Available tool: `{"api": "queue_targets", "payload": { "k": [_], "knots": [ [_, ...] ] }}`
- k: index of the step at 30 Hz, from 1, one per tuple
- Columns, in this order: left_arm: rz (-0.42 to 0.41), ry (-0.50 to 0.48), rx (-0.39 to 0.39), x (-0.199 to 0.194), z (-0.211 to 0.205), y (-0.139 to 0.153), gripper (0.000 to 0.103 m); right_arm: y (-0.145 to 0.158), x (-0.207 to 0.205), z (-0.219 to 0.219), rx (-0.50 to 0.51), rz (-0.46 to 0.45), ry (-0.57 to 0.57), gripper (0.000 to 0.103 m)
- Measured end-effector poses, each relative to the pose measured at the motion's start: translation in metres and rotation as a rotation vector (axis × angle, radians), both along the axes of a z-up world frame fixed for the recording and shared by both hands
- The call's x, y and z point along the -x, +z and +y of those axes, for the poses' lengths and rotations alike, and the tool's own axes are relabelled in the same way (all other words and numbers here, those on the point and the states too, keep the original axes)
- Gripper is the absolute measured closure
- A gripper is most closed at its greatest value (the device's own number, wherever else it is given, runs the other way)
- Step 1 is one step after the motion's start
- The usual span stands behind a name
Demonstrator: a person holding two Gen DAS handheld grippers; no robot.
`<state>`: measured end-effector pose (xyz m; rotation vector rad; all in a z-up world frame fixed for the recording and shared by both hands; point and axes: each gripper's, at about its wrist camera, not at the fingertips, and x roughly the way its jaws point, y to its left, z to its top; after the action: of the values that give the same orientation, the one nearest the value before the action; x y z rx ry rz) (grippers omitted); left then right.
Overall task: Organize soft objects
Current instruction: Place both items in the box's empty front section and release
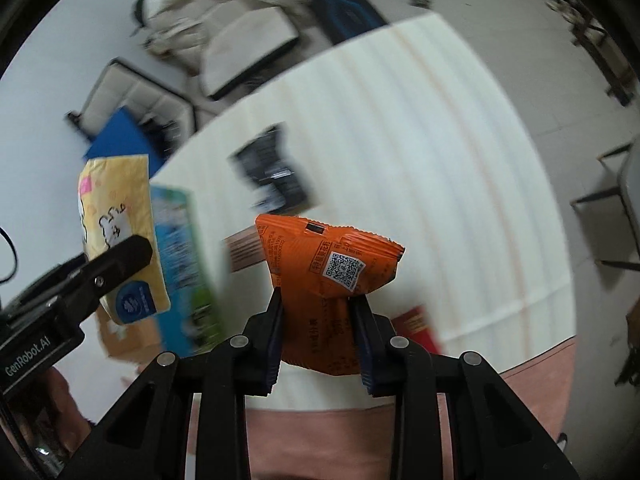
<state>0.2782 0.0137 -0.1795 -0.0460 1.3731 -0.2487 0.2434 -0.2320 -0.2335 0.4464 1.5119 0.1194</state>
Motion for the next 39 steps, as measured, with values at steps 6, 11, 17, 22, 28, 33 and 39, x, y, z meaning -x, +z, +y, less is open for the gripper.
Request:
{"api": "queue_targets", "payload": {
  "k": [6, 11, 17, 22, 28, 33, 39],
  "knots": [
    [-0.009, 0.119, -0.031, 0.021, 0.105, 0.021, 0.042, 0.053, 0.008, 0.106, -0.074, -0.074, 0.129, 0.07],
    [0.006, 0.205, -0.086, 0.033, 0.182, 0.024, 0.042, 0.069, 0.001, 0.209, -0.13, -0.099, 0.218, 0.07],
    [0.099, 0.251, -0.127, 0.026, 0.249, -0.015, 0.042, 0.045, -0.005, 0.312, -0.15, -0.067, 0.28, 0.07],
    [0.235, 0.237, -0.16, 0.022, 0.281, -0.067, 0.042, 0.003, -0.003, 0.371, -0.143, 0.007, 0.319, 0.07],
    [0.367, 0.229, -0.192, 0.019, 0.301, -0.121, 0.042, -0.046, -0.002, 0.414, -0.109, 0.082, 0.356, 0.07],
    [0.424, 0.202, -0.213, 0.018, 0.301, -0.144, 0.042, -0.08, -0.002, 0.425, -0.087, 0.12, 0.359, 0.07],
    [0.5, 0.203, -0.184, 0.023, 0.3, -0.162, 0.042, -0.102, -0.005, 0.43, -0.092, 0.152, 0.365, 0.069]
  ]
}}
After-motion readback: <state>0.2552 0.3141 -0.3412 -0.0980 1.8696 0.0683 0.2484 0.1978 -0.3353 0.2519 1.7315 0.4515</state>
